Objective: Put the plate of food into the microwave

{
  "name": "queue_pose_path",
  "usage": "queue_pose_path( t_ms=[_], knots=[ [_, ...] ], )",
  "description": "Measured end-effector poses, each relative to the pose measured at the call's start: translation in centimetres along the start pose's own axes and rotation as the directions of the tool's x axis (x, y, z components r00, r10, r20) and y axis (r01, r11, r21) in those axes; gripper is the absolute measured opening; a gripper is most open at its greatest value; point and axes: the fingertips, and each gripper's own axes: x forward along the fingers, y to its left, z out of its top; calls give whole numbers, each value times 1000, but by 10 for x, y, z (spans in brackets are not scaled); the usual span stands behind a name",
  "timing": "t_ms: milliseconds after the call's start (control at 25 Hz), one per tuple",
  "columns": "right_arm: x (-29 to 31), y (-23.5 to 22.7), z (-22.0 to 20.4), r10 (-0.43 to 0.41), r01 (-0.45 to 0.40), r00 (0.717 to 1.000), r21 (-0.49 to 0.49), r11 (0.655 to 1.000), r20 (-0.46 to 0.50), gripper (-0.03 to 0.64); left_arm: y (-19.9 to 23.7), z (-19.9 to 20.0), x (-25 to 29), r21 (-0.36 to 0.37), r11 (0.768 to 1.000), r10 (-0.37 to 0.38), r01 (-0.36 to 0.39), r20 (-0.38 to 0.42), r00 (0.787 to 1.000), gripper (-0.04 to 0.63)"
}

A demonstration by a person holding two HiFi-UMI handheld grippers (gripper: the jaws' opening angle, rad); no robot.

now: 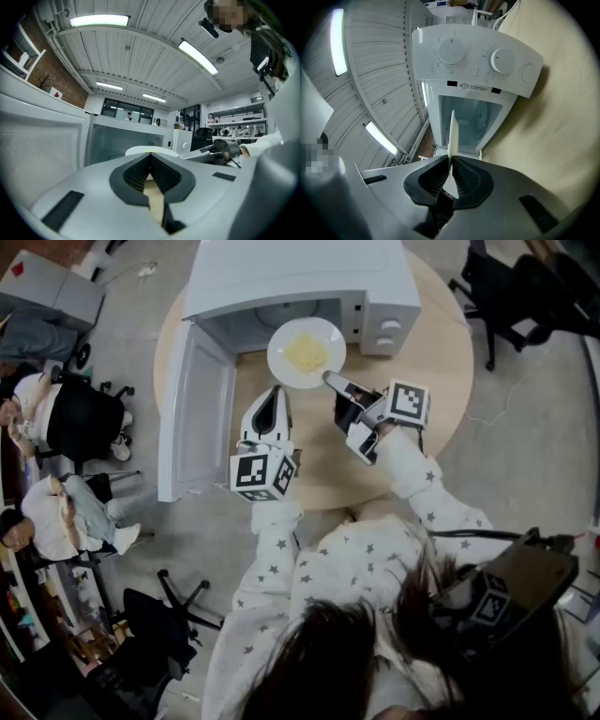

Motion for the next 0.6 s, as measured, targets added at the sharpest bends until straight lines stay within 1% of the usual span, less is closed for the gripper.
queue_pose_path(
  t_ms=[160,280,480,600],
  knots=[
    [-1,-5,7,-31,31,999,4,1000,24,23,-3,-4,6,-3,1000,0,0,-9,1000,2],
    [10,-8,15,-46,44,998,31,999,52,23,1,-5,20,-3,1000,-18,18,-28,999,2],
    [62,-15,41,-75,66,992,87,994,106,23,39,-6,59,-21,999,-52,50,-67,996,2],
    [81,-23,51,-74,58,988,116,992,137,23,51,-11,76,-35,996,-79,76,-93,992,2]
  ],
)
